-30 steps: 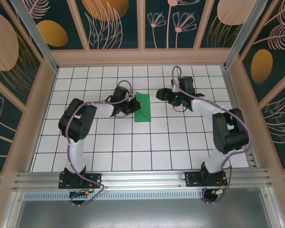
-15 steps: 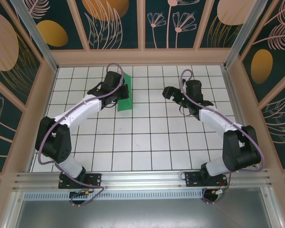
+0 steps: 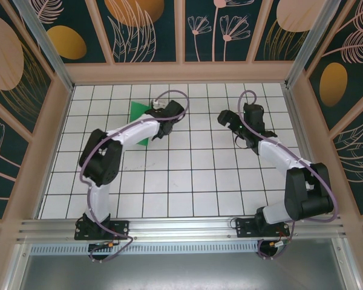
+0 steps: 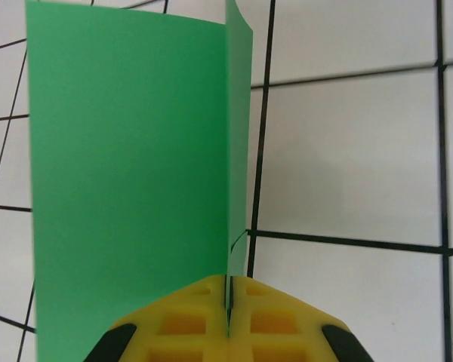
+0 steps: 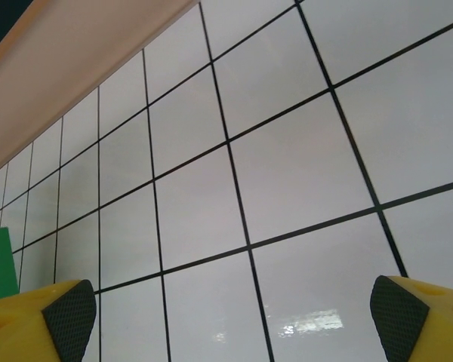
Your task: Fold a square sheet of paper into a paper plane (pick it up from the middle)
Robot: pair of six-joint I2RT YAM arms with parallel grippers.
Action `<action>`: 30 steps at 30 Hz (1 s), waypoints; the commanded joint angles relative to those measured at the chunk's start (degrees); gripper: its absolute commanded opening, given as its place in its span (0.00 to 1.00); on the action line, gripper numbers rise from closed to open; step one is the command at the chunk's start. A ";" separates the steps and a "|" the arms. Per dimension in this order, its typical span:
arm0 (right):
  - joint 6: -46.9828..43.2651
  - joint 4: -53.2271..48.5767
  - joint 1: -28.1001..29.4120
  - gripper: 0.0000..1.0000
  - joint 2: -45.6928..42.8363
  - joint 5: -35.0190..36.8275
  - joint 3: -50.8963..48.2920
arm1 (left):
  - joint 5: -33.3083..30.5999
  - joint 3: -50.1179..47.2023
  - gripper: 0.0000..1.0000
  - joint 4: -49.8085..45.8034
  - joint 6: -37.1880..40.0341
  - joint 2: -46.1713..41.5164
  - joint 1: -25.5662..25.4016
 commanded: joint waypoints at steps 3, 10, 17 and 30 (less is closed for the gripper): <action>0.86 -2.59 -2.08 0.96 0.84 1.14 0.48 | -4.00 5.31 0.06 -3.62 -0.57 6.57 -3.00; 1.65 -3.13 -3.93 0.96 2.34 -0.73 0.84 | 5.82 5.50 0.07 0.51 -1.35 9.94 -5.12; 1.81 -3.31 -4.33 0.96 3.39 -1.91 1.61 | 13.80 3.09 0.18 5.13 -1.15 9.91 -5.13; 0.10 -3.81 -4.10 0.96 3.88 -7.39 2.71 | 39.74 -5.14 0.71 21.31 -0.90 -9.19 -2.85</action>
